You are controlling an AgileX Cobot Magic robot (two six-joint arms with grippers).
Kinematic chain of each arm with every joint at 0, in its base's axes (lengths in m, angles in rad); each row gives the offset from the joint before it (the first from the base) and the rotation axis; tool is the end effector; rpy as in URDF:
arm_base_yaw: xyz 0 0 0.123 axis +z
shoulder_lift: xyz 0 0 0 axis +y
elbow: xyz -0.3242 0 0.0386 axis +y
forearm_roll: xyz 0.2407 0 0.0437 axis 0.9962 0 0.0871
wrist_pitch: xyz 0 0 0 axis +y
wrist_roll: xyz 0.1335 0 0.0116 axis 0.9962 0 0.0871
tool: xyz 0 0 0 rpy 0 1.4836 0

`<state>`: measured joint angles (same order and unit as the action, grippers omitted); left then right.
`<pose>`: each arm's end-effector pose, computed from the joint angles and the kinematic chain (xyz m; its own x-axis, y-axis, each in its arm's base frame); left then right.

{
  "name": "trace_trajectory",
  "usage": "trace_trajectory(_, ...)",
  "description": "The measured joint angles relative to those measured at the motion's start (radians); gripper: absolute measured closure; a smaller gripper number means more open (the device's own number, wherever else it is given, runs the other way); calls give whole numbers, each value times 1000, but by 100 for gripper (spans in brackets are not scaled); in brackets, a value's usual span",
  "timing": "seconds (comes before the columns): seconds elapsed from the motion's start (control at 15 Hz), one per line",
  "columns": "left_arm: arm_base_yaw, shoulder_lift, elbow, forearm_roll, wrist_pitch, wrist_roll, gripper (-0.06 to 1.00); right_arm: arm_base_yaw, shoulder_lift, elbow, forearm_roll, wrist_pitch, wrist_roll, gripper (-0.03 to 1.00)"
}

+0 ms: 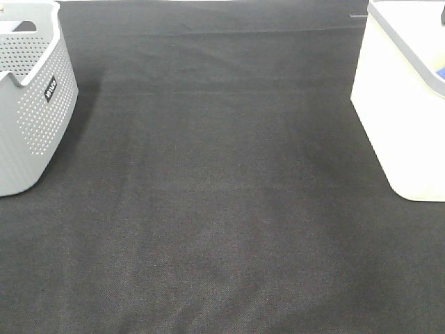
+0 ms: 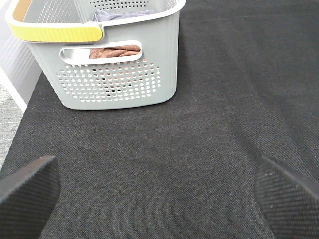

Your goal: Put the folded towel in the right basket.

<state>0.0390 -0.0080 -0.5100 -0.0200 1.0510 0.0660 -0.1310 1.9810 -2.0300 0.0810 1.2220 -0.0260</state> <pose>-0.0160 -0.0030 0.2583 -0.4314 0.0392 -0.9013 0.0008 0.9991 0.0431 0.4627 -0.0507 0.3422 -0.8764 0.1172 -0.4670 0.0966 0.9930 0.0680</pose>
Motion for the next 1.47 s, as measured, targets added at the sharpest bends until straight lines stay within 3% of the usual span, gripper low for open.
trace_trajectory(0.13,0,0,0,0,0,0,-5,56,-63,0,-2,1,0,1)
trace_trajectory(0.27,0,0,0,0,0,1,-5,199,-119,0,-13,0,-10,1)
trace_trajectory(0.4,0,0,0,0,0,1,-5,278,-122,0,-15,1,-25,1)
trace_trajectory(0.67,0,0,0,0,0,1,-5,285,-218,77,-70,0,91,1)
trace_trajectory(0.87,0,0,0,0,0,1,-5,285,-432,313,-88,-3,139,1)
trace_trajectory(1.0,0,0,0,0,0,1,-5,285,-707,631,-89,-19,141,1)
trace_trajectory(1.13,0,0,0,0,0,1,-5,285,-944,887,-81,-95,146,1)
trace_trajectory(1.47,0,0,0,0,0,1,-5,285,-1515,1315,-95,-112,134,1)
